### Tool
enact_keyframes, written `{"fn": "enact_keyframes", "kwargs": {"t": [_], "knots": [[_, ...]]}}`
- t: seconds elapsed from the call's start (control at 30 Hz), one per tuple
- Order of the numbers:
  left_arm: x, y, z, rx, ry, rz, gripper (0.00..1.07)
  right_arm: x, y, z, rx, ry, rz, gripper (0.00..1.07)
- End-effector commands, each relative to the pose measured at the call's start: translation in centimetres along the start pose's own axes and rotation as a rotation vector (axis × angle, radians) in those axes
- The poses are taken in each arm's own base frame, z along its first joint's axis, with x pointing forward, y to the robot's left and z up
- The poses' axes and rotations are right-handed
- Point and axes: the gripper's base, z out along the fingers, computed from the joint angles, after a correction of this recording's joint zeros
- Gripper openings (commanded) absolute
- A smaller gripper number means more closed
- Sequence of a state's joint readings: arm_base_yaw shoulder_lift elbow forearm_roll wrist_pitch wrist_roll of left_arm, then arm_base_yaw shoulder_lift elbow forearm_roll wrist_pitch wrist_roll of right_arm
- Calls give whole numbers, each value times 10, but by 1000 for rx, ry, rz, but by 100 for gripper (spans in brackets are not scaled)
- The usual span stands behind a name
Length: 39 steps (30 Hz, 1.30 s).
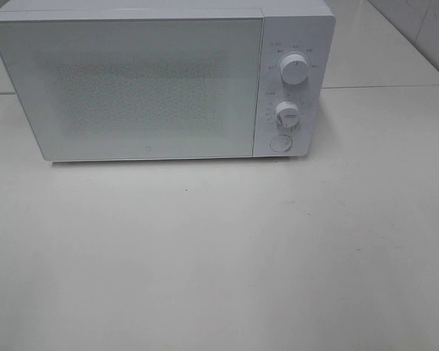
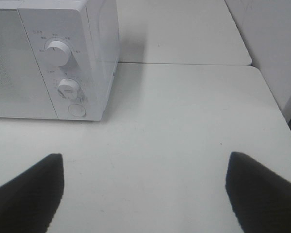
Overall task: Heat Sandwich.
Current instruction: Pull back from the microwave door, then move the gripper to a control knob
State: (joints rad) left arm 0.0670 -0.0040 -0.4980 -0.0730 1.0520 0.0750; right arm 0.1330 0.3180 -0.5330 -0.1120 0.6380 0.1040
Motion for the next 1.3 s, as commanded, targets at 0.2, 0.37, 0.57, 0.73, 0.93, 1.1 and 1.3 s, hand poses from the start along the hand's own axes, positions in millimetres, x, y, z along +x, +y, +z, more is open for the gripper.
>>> {"fn": "enact_keyframes", "kwargs": {"t": [0.2,0.37,0.57,0.73,0.93,1.1,1.3], "knots": [[1,-1,-3,6,-36,-3,101,-23,4,36,-13,-32,23,85],[1,-1,-3,6,-36,-3,101,-30,7,57,-24,-40,19,84],[1,-1,-3,6,-36,-3,101,-35,10,84,-38,-42,23,83],[1,-1,-3,6,-36,-3,101,-39,13,103,-51,-63,38,83],[1,-1,-3,6,-36,-3,101,-36,15,128,-60,-42,32,83],[1,-1,-3,6,-36,-3,101,-24,19,150,-84,-78,32,82],[1,-1,-3,6,-36,-3,101,-4,19,170,-81,-114,34,81]]}}
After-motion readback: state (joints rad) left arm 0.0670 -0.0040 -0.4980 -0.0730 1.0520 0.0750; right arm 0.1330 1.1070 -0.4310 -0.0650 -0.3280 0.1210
